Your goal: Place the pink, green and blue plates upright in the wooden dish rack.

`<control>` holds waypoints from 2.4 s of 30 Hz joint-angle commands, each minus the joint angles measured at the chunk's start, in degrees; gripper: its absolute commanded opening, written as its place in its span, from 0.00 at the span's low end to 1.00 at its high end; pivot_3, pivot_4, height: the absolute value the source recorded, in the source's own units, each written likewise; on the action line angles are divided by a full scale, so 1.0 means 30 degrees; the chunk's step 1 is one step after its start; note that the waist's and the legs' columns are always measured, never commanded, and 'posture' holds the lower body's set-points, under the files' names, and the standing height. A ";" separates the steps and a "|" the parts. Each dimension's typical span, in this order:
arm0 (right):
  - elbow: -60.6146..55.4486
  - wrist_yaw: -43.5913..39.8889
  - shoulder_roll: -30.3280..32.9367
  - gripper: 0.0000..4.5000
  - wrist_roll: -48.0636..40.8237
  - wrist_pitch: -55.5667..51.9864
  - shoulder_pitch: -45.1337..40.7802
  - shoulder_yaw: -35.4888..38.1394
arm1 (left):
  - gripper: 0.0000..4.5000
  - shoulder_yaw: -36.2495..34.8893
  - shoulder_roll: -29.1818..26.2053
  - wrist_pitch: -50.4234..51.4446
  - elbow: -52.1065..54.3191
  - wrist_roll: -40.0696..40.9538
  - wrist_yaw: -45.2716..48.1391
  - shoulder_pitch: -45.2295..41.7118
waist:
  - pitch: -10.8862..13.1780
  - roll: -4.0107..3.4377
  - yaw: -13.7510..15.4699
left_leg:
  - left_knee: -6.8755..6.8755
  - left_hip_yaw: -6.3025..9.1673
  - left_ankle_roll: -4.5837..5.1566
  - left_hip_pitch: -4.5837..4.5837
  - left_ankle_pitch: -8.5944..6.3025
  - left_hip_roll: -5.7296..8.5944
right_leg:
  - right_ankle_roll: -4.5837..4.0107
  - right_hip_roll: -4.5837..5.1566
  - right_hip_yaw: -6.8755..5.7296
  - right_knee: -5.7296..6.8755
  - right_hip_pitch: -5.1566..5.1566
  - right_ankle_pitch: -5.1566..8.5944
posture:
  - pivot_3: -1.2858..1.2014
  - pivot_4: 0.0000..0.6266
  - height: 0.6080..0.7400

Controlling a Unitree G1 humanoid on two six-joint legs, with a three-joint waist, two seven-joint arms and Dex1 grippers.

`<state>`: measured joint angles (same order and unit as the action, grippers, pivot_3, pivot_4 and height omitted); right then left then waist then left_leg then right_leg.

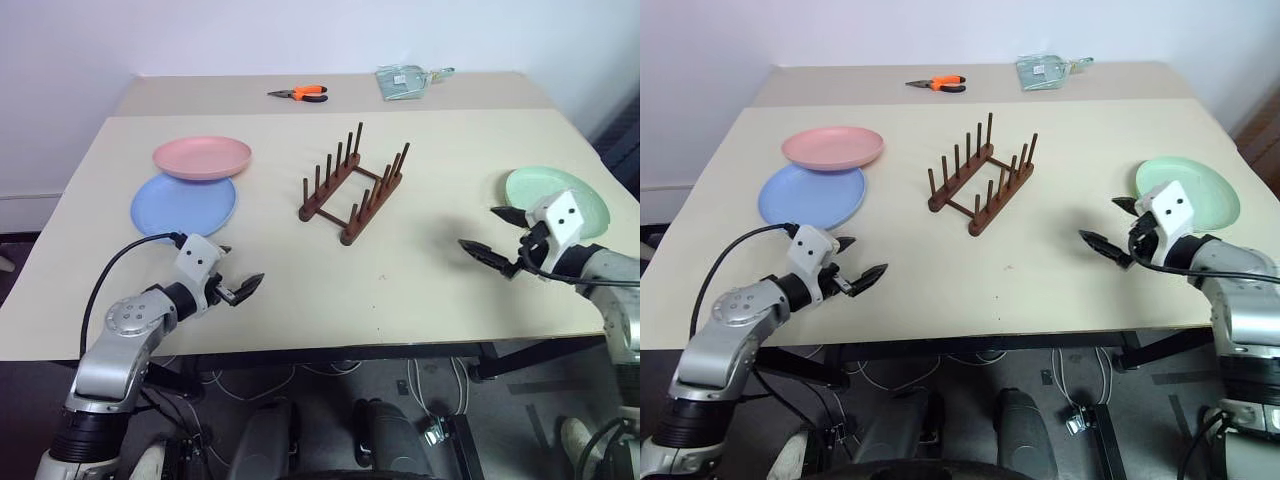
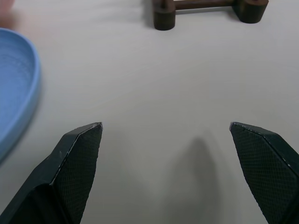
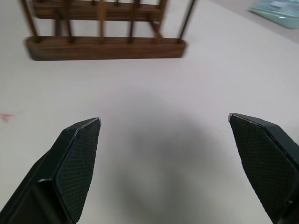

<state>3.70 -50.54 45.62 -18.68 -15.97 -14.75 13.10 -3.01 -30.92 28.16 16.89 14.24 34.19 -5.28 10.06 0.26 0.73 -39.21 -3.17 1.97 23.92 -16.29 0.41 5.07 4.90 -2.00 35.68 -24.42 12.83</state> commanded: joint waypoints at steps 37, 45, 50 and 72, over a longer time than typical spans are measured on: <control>-0.7527 0.1260 -0.1687 1.00 -0.1213 -0.3163 0.2415 -0.1977 | 1.00 0.6845 0.9969 -0.1082 -0.9266 -0.4690 -0.6036 -0.7721 | -0.0013 0.0003 0.0549 | -0.0054 0.0008 0.0030 -0.0002 -0.0010 0.0032 | 0.0011 -0.0047 -0.0010 0.0018 0.0030 -0.0003 | 0.52 0.24 1.00; -0.8682 0.2026 -0.1740 1.00 -0.0979 -0.3610 0.2683 -0.2290 | 0.83 0.5672 1.1861 -0.2518 -1.3640 -0.4239 -0.5841 -1.0032 | -0.0015 0.0008 0.0544 | -0.0059 0.0008 0.0032 -0.0004 -0.0011 0.0031 | 0.0020 -0.0064 -0.0031 0.0020 0.0030 -0.0004 | 0.52 0.24 1.00; -0.8433 0.1875 -0.1372 1.00 -0.0708 -0.3188 0.3262 -0.1989 | 0.29 0.5394 1.2016 -0.3395 -1.3792 -0.4344 -0.5288 -1.0178 | -0.0014 0.0010 0.0552 | -0.0062 0.0010 0.0037 0.0001 -0.0014 0.0031 | 0.0033 -0.0062 -0.0034 0.0016 0.0032 -0.0010 | 0.52 0.24 1.00; -0.7191 0.0205 0.0551 1.00 -0.0314 -0.2226 0.6601 0.0430 | 0.68 0.6963 0.7930 -1.0410 -2.0843 -0.4708 0.7553 -1.4931 | -0.0009 0.0016 0.0523 | -0.0079 0.0009 0.0052 0.0042 -0.0023 0.0022 | 0.0051 -0.0084 -0.0042 -0.0018 0.0013 -0.0019 | 0.52 0.24 1.00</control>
<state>-17.88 -50.28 46.28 -19.89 -23.21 4.54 12.23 18.81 -6.76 -2.00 -46.31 0.88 57.72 -49.33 10.03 0.31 2.30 -39.46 -3.14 2.14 24.05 -16.37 0.48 5.24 4.65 -2.13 35.63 -24.38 12.76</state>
